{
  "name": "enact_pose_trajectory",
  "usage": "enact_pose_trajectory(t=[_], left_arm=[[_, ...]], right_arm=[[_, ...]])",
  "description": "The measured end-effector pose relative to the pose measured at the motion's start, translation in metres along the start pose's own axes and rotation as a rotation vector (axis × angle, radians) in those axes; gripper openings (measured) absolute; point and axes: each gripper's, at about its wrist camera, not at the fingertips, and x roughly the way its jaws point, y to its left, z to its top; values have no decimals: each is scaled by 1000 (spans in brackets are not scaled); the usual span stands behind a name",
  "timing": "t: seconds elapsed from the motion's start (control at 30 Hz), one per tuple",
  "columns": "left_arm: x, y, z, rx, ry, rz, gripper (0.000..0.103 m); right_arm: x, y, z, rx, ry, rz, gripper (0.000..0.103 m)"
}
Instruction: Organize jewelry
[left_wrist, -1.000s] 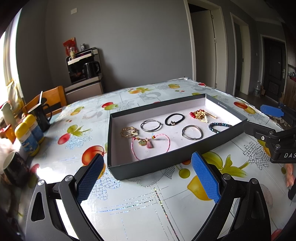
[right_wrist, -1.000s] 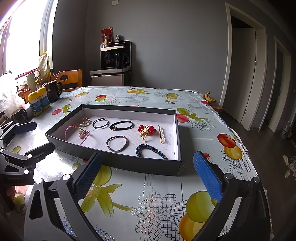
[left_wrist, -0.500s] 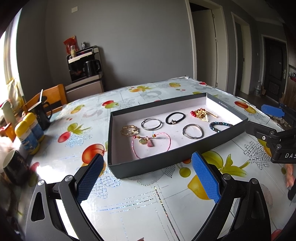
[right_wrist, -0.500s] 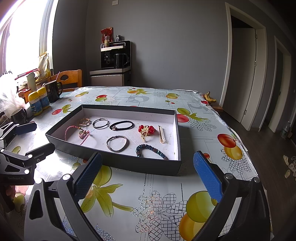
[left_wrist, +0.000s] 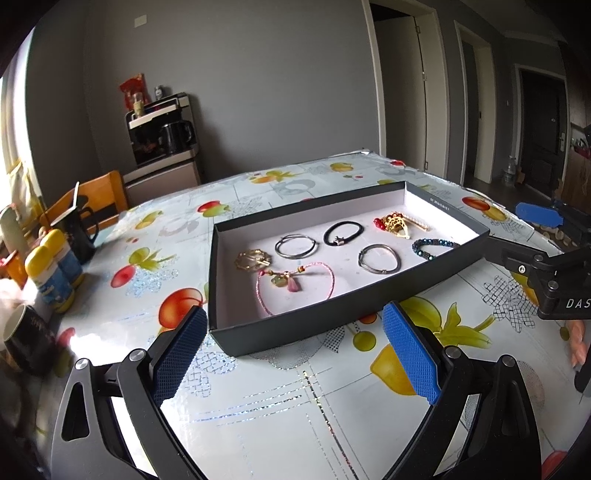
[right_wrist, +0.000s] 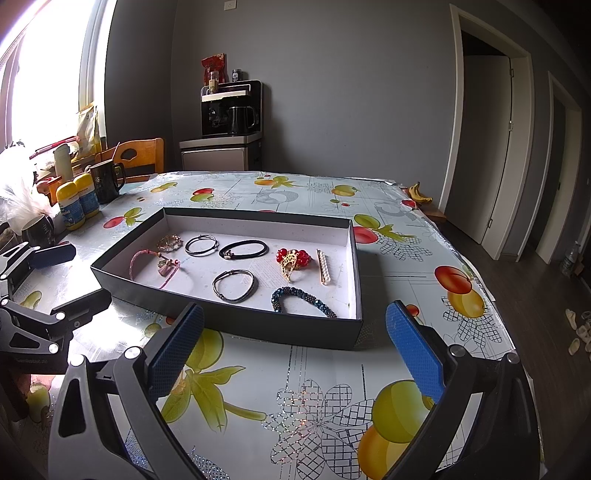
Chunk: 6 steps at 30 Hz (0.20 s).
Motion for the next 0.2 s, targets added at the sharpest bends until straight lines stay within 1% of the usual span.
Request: enact_pose_trajectory(t=[0.1, 0.17, 0.2], left_arm=[[-3, 19, 2, -73, 30, 19, 97], [-7, 43, 4, -130, 50, 61, 98], [-7, 56, 3, -150, 60, 96, 98]], right_arm=[[4, -3, -2, 0, 31, 12, 97], [6, -8, -5, -33, 54, -3, 97], [6, -13, -6, -42, 66, -5, 97]])
